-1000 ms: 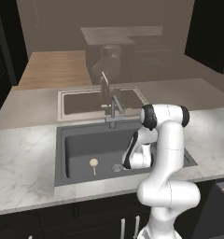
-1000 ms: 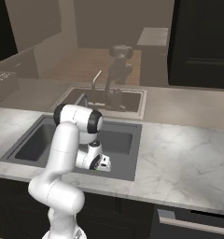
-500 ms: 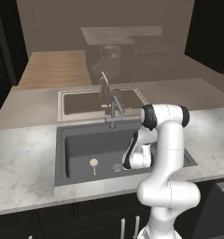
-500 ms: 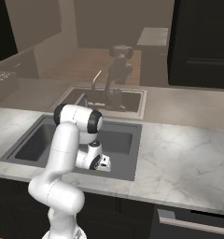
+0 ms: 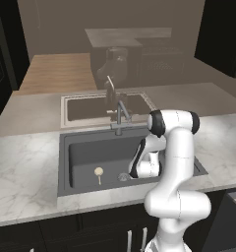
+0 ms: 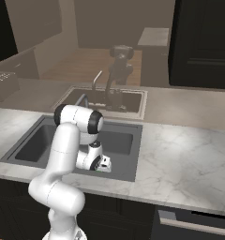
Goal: Pick up the dish brush and sponge from the sink, and place them back in the cabinet, and close the cabinet doors.
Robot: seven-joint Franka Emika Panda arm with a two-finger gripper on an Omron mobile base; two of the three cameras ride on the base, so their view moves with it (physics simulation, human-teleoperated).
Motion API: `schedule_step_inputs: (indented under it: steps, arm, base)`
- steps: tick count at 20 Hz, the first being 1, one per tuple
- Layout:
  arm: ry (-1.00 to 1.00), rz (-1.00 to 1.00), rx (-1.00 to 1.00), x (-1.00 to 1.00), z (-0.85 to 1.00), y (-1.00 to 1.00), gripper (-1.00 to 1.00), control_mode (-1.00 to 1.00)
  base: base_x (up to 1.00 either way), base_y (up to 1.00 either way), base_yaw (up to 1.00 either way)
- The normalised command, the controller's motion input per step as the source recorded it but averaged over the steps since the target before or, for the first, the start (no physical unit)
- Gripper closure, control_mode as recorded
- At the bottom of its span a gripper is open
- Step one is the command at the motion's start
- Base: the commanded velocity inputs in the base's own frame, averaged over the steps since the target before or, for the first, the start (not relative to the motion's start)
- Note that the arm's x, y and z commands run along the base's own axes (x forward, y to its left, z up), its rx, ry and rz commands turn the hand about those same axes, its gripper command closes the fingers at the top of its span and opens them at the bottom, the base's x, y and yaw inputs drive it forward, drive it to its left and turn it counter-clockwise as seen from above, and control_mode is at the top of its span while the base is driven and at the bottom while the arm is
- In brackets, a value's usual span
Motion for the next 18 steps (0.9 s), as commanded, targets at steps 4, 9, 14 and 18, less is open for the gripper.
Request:
schedule_step_inputs:
  steps: [4, 9, 14, 18]
  arm:
    - [0.0, 0.0, 0.0, 0.0, 0.16, 0.0, 1.0, -1.0]
    - [0.0, 0.0, 0.0, 0.0, 0.26, 0.0, 1.0, -1.0]
    - [0.01, 0.0, 0.0, 0.0, 0.3, 0.0, 1.0, -1.0]
    - [0.01, 0.0, 0.0, 0.0, 0.27, 0.0, 1.0, -1.0]
  base:
    - [0.0, 0.0, 0.0]
    - [0.0, 0.0, 0.0]
    - [0.0, 0.0, 0.0]
    - [0.0, 0.0, 0.0]
